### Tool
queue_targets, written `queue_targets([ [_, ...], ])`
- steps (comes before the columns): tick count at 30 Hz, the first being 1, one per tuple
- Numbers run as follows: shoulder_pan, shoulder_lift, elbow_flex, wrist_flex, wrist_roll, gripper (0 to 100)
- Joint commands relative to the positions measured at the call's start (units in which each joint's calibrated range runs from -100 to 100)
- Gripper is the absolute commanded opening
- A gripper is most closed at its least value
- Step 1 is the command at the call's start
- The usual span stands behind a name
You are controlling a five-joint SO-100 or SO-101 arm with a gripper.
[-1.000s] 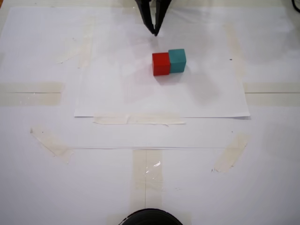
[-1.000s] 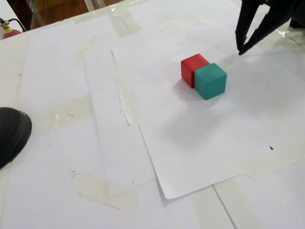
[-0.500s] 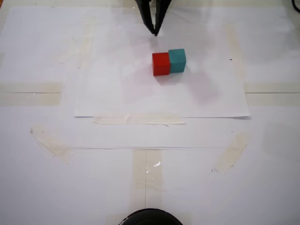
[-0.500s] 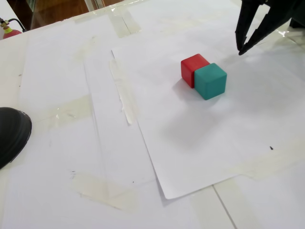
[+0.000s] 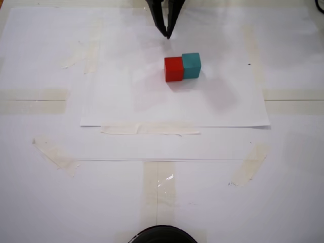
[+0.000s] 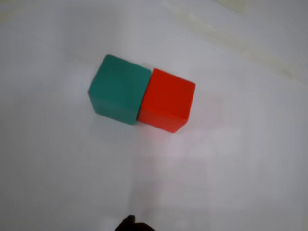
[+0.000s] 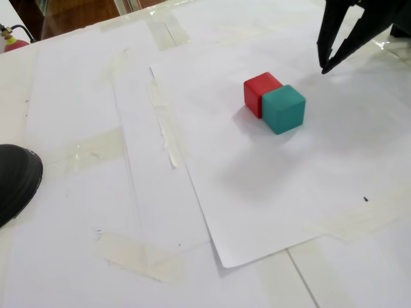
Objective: Put the red cube on the top of the blue cube.
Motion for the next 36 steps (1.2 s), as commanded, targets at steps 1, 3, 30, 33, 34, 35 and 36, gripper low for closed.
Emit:
queue_targets([
  [1,0.3,-0.6,0.8,0.3,0.3,1],
  [3,0.3,-0.6,0.8,0.3,0.3,1],
  [30,5.3,11.0,-23.8,1.5,1.2,0],
  [33,7.2,16.5,-31.0,5.0,1.8,0],
  [34,7.8,18.6,-33.5,6.4,2.0,0],
  [35,8.4,20.9,-35.7,7.2,2.3,0],
  [36,9.0,25.6,-40.4,8.6,3.3,0],
])
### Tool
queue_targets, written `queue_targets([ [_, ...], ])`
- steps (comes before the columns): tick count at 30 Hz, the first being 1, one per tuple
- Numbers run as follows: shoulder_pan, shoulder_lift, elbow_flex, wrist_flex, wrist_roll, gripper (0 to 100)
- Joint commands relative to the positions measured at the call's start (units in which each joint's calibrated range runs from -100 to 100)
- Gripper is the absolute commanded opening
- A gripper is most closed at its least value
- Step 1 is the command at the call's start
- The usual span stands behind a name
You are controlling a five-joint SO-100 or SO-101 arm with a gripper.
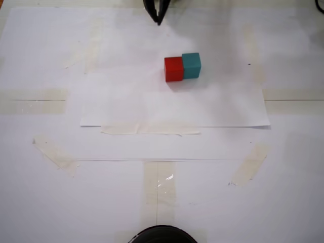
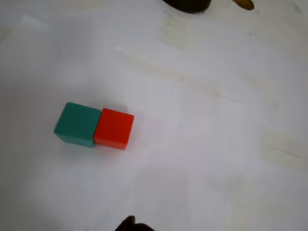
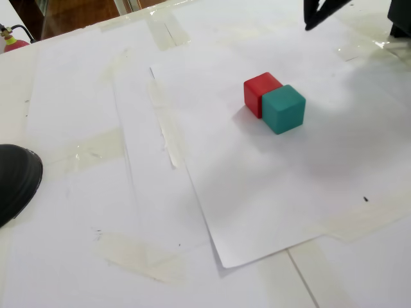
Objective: Put the red cube on the top of the blue cube.
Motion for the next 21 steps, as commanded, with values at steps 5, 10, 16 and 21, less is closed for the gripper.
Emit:
queue_targets([
  [5,2.8,21.0,-24.8,7.0,3.1,0],
  [10,1.9,31.0,-35.8,10.2,3.4,0],
  [16,-0.3,41.1,-52.1,17.3,4.4,0],
  [21,-2.5,46.8,-60.4,19.6,5.3,0],
])
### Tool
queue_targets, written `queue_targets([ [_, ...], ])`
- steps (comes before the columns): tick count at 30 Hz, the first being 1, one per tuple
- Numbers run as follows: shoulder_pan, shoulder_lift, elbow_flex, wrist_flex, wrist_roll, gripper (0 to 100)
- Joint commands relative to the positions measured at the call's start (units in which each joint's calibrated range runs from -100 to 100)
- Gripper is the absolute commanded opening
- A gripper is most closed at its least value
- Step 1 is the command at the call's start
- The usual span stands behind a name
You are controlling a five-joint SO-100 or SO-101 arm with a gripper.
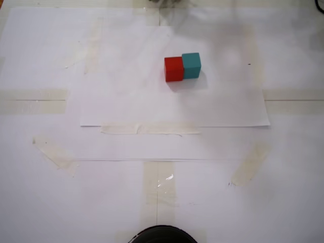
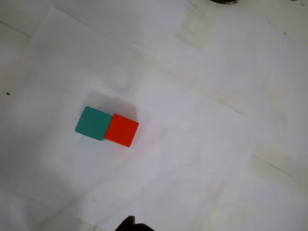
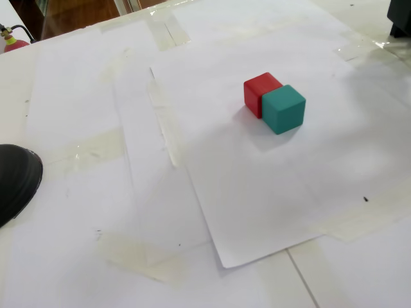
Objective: Put the red cube on the top of the blue cube.
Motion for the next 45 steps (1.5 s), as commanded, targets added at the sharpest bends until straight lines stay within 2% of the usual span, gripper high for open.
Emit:
queue_targets([
  [1,-2.3,5.2,-13.0,2.3,2.0,0],
  [7,-5.1,9.1,-16.9,0.5,7.5,0],
  [14,-7.5,11.9,-17.0,-0.4,17.6,1],
  [19,-9.2,13.9,-16.9,-0.7,21.6,2],
  [29,-10.3,17.3,-17.0,0.4,23.8,0],
  [34,-12.3,19.1,-17.1,-2.7,26.5,0],
  [45,-12.6,24.5,-17.2,-4.0,28.1,0],
])
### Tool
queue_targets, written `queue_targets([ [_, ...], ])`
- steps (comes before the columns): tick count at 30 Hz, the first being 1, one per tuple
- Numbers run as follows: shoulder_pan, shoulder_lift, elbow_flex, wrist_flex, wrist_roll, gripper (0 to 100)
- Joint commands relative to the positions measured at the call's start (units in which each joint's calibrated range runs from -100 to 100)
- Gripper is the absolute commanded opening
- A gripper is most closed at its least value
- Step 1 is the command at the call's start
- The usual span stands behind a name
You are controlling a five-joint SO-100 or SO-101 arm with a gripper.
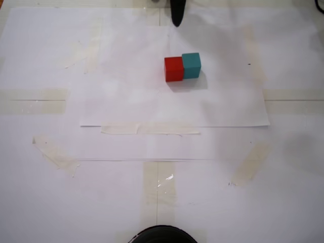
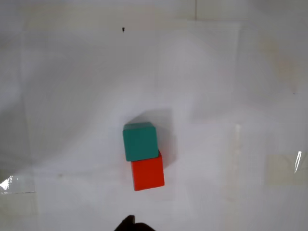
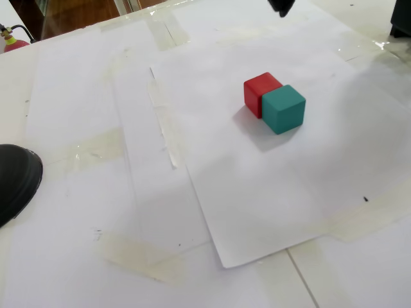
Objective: Put the red cube on the top of the blue cube.
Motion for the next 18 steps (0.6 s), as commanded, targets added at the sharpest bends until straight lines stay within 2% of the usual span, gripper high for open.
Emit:
queue_targets([
  [1,-0.4,0.5,-3.2,-1.4,1.2,0],
  [18,-1.4,4.1,6.6,-10.1,2.2,1],
])
